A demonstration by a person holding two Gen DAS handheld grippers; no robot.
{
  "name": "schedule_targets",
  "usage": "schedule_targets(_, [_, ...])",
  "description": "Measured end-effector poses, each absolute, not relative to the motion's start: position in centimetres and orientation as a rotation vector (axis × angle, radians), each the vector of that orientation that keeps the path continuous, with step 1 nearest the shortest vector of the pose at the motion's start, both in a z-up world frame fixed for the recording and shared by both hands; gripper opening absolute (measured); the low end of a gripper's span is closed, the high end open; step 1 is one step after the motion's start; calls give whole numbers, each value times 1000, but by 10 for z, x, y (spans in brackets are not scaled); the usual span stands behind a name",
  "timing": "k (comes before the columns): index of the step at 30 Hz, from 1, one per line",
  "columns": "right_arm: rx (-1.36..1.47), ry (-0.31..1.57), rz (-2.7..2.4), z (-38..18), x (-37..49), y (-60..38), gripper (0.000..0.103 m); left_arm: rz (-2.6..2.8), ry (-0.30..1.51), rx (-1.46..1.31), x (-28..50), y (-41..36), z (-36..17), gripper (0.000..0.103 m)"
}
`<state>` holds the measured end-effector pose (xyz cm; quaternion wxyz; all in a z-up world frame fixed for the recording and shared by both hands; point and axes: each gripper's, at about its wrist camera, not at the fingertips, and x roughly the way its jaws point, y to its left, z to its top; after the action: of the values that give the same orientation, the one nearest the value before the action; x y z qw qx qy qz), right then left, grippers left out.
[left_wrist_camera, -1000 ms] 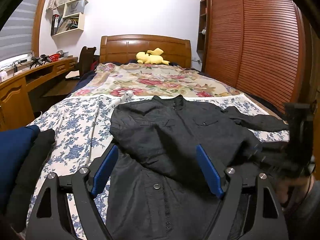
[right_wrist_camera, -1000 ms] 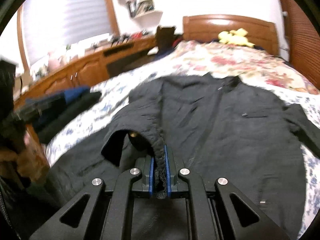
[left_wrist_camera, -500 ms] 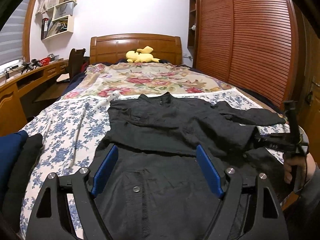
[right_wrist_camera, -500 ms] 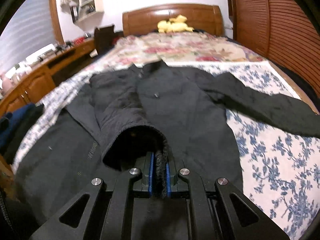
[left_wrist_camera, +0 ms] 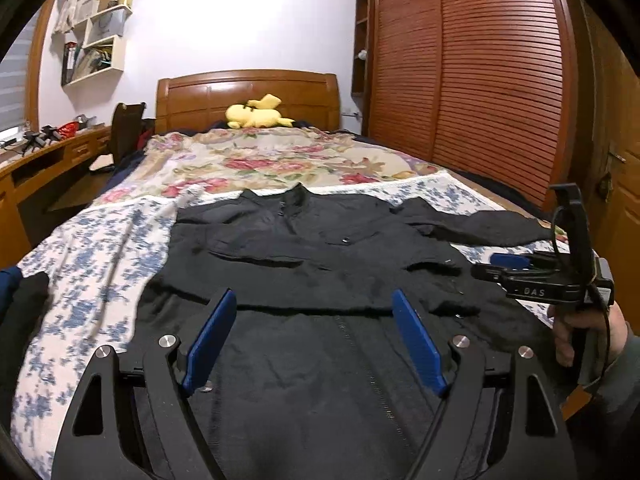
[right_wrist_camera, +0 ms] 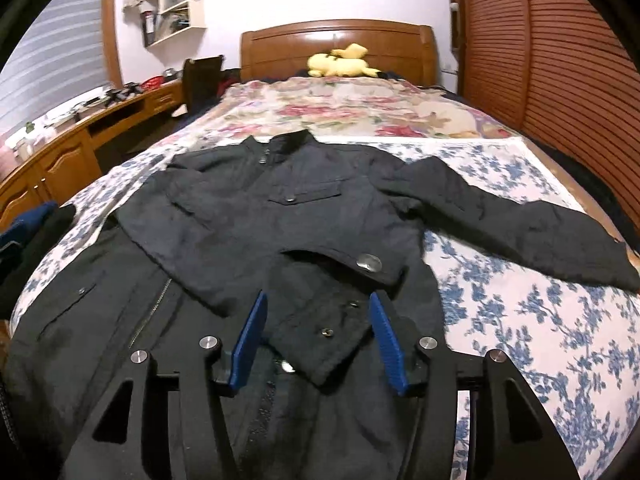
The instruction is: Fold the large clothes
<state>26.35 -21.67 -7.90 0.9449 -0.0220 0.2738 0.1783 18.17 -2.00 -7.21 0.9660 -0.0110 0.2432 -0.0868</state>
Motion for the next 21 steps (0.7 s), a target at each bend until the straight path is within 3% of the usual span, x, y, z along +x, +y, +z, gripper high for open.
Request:
schedule_targets(7, [-36, 589, 368, -87, 269, -224, 55, -225, 578, 10, 190, -52, -86, 81])
schedule_targets(21, [-15, 544, 362, -75, 251, -238, 55, -257, 560, 20, 193, -83, -78, 81])
